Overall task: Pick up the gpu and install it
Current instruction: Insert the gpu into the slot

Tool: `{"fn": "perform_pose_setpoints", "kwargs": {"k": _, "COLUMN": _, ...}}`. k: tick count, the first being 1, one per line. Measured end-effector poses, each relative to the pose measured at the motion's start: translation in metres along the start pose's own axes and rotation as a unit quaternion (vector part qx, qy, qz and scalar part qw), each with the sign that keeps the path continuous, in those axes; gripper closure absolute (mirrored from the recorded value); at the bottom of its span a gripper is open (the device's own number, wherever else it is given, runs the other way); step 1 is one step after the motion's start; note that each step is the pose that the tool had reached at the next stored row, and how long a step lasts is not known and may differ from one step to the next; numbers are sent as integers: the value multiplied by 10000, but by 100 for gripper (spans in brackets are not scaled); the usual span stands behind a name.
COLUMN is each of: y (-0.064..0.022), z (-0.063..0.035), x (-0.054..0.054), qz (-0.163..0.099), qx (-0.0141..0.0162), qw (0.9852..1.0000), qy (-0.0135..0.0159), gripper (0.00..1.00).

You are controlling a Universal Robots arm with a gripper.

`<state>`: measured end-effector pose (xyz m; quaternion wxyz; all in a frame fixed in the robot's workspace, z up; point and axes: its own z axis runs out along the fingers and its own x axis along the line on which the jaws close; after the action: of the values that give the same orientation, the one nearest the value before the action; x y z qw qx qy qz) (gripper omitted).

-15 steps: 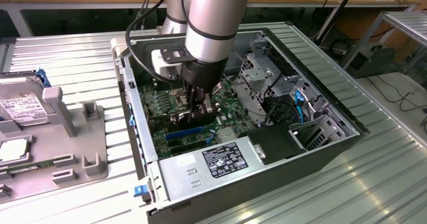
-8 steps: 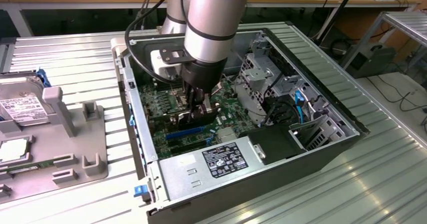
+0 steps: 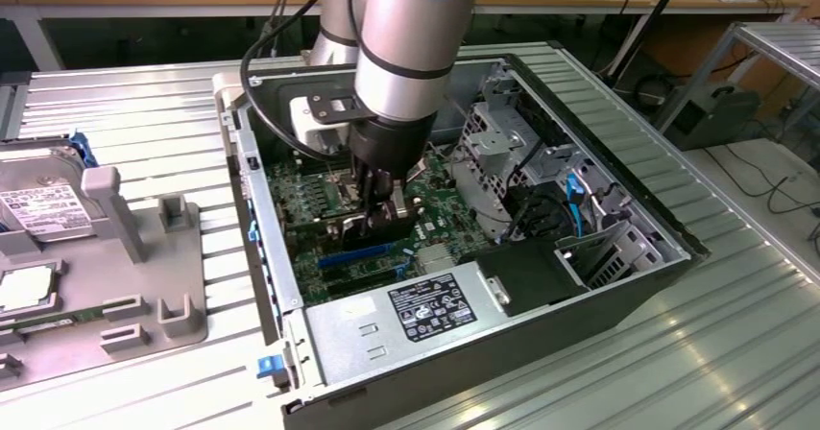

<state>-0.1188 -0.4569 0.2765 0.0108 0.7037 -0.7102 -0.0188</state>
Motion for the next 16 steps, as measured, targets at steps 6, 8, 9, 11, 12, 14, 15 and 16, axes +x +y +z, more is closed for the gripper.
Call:
{"fn": "perform_pose_setpoints", "kwargs": {"k": 6, "y": -7, "z": 1, "x": 17, "qz": 6, "qx": -1, "qw": 10000, "qy": 0, "gripper": 73}}
{"fn": "perform_pose_setpoints", "kwargs": {"k": 8, "y": -8, "z": 15, "x": 22, "qz": 7, "qx": -1, "qw": 10000, "qy": -1, "gripper": 73}}
{"fn": "perform_pose_setpoints", "kwargs": {"k": 9, "y": -9, "z": 39, "x": 23, "qz": 7, "qx": -1, "qw": 10000, "qy": 0, "gripper": 73}}
{"fn": "perform_pose_setpoints", "kwargs": {"k": 11, "y": -9, "z": 60, "x": 23, "qz": 8, "qx": -1, "qw": 10000, "qy": 1, "gripper": 73}}
{"fn": "perform_pose_setpoints", "kwargs": {"k": 12, "y": -9, "z": 61, "x": 24, "qz": 7, "qx": -1, "qw": 10000, "qy": 1, "gripper": 73}}
{"fn": "perform_pose_setpoints", "kwargs": {"k": 14, "y": -9, "z": 64, "x": 30, "qz": 8, "qx": -1, "qw": 10000, "qy": 0, "gripper": 73}}
{"fn": "perform_pose_setpoints", "kwargs": {"k": 15, "y": -6, "z": 74, "x": 30, "qz": 8, "qx": -1, "qw": 10000, "qy": 0, "gripper": 73}}
{"fn": "perform_pose_setpoints", "kwargs": {"k": 16, "y": 0, "z": 94, "x": 31, "qz": 7, "qx": -1, "qw": 10000, "qy": 1, "gripper": 73}}
